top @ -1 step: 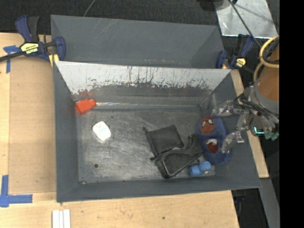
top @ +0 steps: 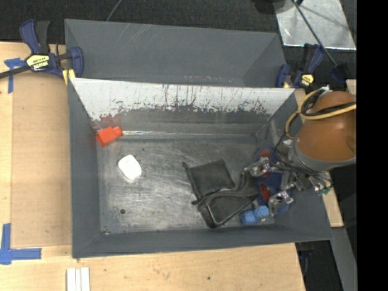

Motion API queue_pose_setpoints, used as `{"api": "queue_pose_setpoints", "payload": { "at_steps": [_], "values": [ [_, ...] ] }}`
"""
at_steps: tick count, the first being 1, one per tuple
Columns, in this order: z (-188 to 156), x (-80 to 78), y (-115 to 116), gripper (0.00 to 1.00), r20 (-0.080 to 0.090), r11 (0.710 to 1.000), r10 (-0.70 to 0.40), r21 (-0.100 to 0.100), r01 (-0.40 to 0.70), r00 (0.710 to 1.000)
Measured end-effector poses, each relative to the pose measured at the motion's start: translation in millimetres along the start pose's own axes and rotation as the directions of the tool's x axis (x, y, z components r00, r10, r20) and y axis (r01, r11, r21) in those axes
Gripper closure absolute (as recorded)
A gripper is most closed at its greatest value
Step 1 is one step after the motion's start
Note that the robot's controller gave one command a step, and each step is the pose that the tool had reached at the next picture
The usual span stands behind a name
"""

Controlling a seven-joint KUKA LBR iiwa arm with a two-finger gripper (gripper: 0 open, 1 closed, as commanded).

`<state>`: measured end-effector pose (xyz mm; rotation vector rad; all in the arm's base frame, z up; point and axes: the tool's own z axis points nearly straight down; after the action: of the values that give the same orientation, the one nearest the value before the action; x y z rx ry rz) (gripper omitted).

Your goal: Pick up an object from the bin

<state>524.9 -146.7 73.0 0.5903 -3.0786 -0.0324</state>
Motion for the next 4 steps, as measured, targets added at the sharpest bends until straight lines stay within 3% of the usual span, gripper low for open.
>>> {"api": "queue_pose_setpoints", "payload": {
  "at_steps": [1,2,3,4],
  "values": [
    [-4,-2.0,-6,1.00,0.014,1.000,-0.005,0.019,0.005,1.000],
    [-110,-4.1,44,1.00,0.011,0.998,-0.064,0.027,0.064,0.998],
    [-68,8.5,86,1.00,-0.002,0.982,-0.189,0.019,0.189,0.982],
    [-84,14.7,50,1.00,-0.001,0.955,-0.294,0.025,0.294,0.956]
  ]
}}
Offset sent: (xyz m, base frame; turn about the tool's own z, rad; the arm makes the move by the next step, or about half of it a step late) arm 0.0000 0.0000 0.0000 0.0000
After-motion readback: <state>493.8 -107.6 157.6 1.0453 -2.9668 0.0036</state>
